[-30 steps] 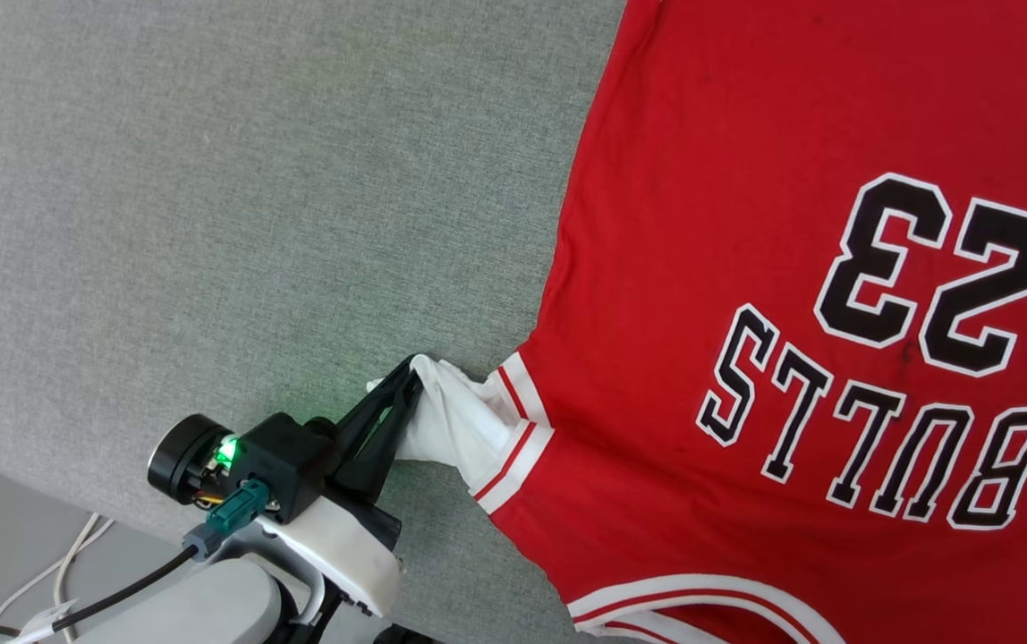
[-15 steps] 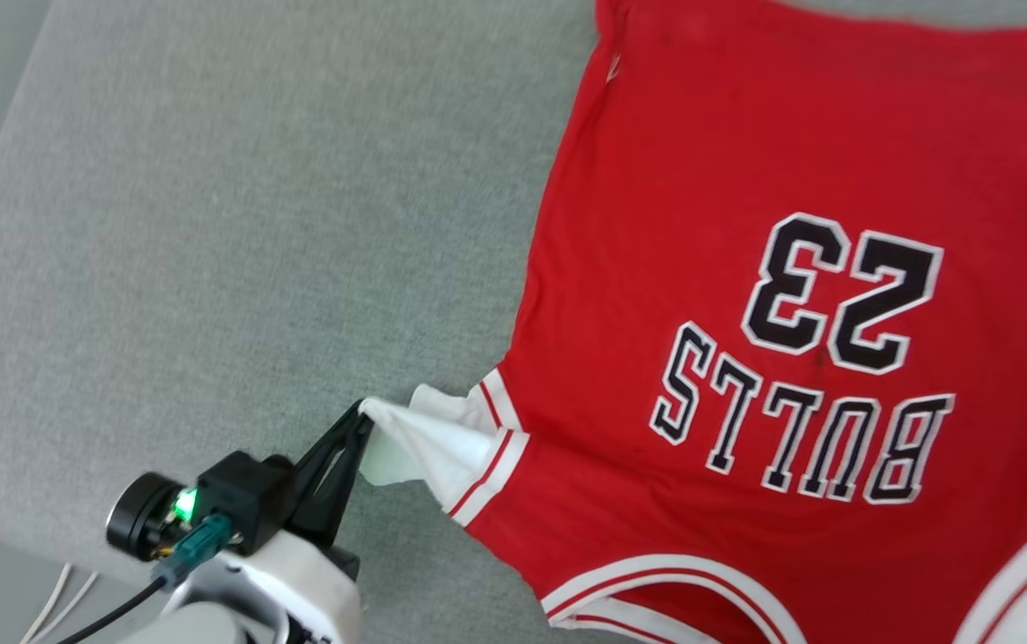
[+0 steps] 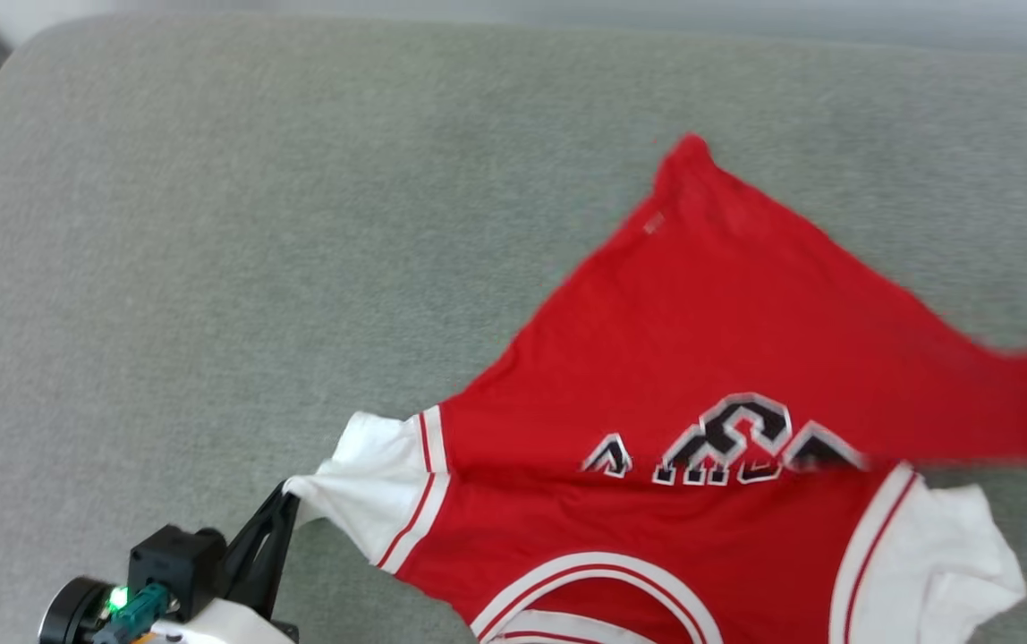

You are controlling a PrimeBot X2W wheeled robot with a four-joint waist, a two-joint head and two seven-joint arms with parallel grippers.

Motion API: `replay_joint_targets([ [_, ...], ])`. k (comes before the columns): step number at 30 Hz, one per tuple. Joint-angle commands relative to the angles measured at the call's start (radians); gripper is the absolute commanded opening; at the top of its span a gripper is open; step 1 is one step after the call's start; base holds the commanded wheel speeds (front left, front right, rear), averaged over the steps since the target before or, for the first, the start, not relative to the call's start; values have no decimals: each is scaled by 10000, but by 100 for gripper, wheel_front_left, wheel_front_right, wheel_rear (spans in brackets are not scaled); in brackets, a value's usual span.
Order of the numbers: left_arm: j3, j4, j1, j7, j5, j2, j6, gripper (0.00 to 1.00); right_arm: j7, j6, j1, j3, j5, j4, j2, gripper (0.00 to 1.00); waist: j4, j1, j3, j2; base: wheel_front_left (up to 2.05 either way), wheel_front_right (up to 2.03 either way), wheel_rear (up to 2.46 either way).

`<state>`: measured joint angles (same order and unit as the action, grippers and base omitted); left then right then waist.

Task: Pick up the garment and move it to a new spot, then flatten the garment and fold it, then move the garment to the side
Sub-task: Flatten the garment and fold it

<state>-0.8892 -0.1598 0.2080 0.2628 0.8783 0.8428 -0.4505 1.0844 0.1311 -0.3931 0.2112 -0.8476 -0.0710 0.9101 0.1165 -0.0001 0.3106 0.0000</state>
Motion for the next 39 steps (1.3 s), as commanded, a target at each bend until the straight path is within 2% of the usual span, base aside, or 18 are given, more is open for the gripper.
replay_joint_targets([
  [1, 149, -60, -251, 24, 13, 59, -93, 0, -230, -8, 1099, -234, -190, -162, 161, 0, -353, 1, -303, 0, 0, 0, 0],
  [4, 327, -104, -551, 24, -32, 58, -108, 0, -672, -8, 2980, -757, -338, -268, 174, 0, -473, 1, -406, 0, 0, 0, 0],
  [7, 404, -68, -678, 25, -74, 23, -30, 0, -1136, -8, 4683, -1115, -297, -71, -163, 0, -523, 1, -455, 0, 0, 0, 0],
  [12, 440, 21, -715, 25, -134, -31, 56, 0, -1760, -8, 5828, -1650, -135, 76, -862, 0, -563, 1, -501, 0, 0, 0, 0],
  [13, 442, 31, -717, 25, -135, -26, 78, 0, -1803, -8, 5798, -1739, -71, -1, -912, 29, -577, 1, -507, 0, 0, 0, 0],
  [14, 442, 39, -717, 25, -138, -15, 75, 0, -1807, -8, 5699, -1817, -6, -120, -892, 100, -586, 1, -512, 0, 0, 0, 0],
  [18, 413, 63, -589, 0, -170, -27, 114, 0, -1735, -8, 4793, -2327, 30, -874, -612, 100, -546, 1, -501, 0, 0, 0, 0],
  [22, 373, 25, -342, -56, -276, -115, 153, 0, -1467, -8, 3339, -2424, -29, -1571, -194, 100, -364, 1, -307, 0, 0, 0, 0],
  [25, 289, 26, -104, -138, -430, -196, 243, 0, -1042, -8, 1938, -1880, 102, -1706, 137, 100, -149, 1, -109, 0, 0, 0, 0],
  [30, 42, 94, 475, -362, -776, -448, 495, 0, 61, -8, -458, -148, 539, -1549, 637, 100, 375, 1, 301, 0, 0, 0, 0],
  [34, -75, 199, 886, -448, -943, -741, 633, 0, 869, -8, -2284, 1217, 920, -933, 312, 100, 633, 1, 698, 0, 0, 0, 0],
  [39, -138, 399, 1290, -380, -1115, -1085, 790, 0, 1218, -8, -3942, 2353, 1530, 543, -776, 100, 907, 1, 1211, 0, 0, 0, 0],
])
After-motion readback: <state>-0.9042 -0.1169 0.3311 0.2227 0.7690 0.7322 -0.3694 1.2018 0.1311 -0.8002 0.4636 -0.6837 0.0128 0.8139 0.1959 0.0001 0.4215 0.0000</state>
